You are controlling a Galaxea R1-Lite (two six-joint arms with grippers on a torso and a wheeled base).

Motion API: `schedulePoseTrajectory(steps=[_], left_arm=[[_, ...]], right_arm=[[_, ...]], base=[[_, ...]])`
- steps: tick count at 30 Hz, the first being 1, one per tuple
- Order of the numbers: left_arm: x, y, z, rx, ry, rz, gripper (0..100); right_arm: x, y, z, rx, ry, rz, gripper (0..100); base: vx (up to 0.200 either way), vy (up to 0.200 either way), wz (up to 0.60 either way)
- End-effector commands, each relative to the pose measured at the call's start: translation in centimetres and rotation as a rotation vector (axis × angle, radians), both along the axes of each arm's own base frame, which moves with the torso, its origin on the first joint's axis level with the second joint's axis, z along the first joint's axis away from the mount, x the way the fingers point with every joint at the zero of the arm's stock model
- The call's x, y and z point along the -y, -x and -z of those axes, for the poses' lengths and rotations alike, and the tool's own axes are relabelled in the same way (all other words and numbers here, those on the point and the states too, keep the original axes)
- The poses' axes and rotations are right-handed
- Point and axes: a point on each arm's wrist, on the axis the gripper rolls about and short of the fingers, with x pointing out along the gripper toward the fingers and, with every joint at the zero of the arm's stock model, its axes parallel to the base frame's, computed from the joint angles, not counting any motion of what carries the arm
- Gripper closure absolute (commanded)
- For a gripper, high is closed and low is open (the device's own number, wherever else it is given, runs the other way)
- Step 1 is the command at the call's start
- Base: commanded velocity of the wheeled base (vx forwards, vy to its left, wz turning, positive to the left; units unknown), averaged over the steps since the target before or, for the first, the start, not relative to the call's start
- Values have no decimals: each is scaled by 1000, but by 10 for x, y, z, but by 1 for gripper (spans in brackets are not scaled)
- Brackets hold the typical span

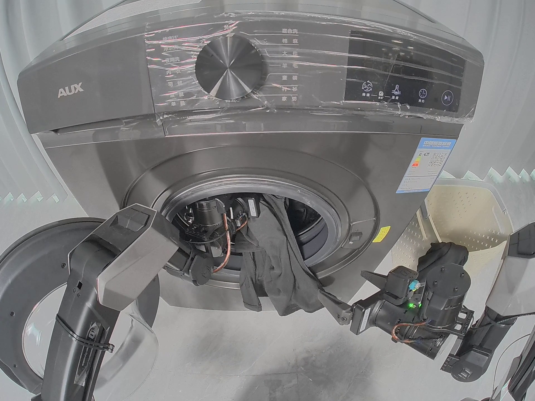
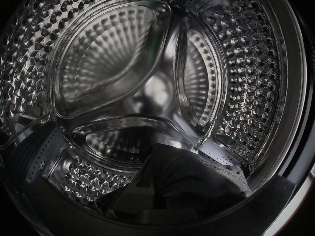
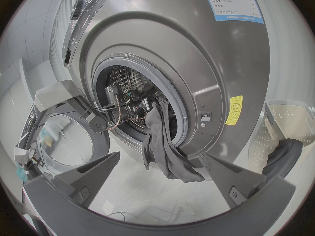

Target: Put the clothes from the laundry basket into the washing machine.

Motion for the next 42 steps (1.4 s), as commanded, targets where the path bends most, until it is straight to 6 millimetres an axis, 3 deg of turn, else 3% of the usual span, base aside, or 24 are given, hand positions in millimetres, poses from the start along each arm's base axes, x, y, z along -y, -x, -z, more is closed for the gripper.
schedulePoseTrajectory(steps=[1, 2, 3, 6, 12, 24, 30, 35, 36, 42], left_arm=[[3, 1, 7, -14, -5, 5, 100], [3, 1, 9, -19, -9, 5, 100], [3, 1, 10, -22, -9, 5, 0], [0, 14, 26, -104, -52, 22, 0], [4, 42, 38, -226, -117, 102, 0], [19, 93, 31, -336, -175, 303, 0], [24, 92, 38, -341, -183, 314, 0], [31, 70, 50, -300, -173, 268, 0], [31, 66, 50, -288, -169, 253, 100], [35, 45, 46, -202, -122, 174, 100]], right_arm=[[0, 0, 0, -1, 0, 1, 0], [0, 0, 1, -2, 1, 1, 0], [0, 0, 1, -2, 1, 1, 0], [0, 0, 1, -2, 1, 1, 0], [0, 0, 0, -1, 0, 1, 0], [0, 0, 1, -4, 1, 0, 0], [0, 0, 1, -4, 1, -2, 0], [-1, 0, 1, -4, 3, -2, 0], [-1, 0, 1, -5, 2, -2, 0], [-1, 0, 4, -12, 8, -3, 0]], base=[[0, 0, 0], [0, 0, 0], [0, 0, 0], [0, 0, 0], [0, 0, 0], [0, 0, 0], [0, 0, 0], [0, 0, 0], [0, 0, 0], [0, 0, 0]])
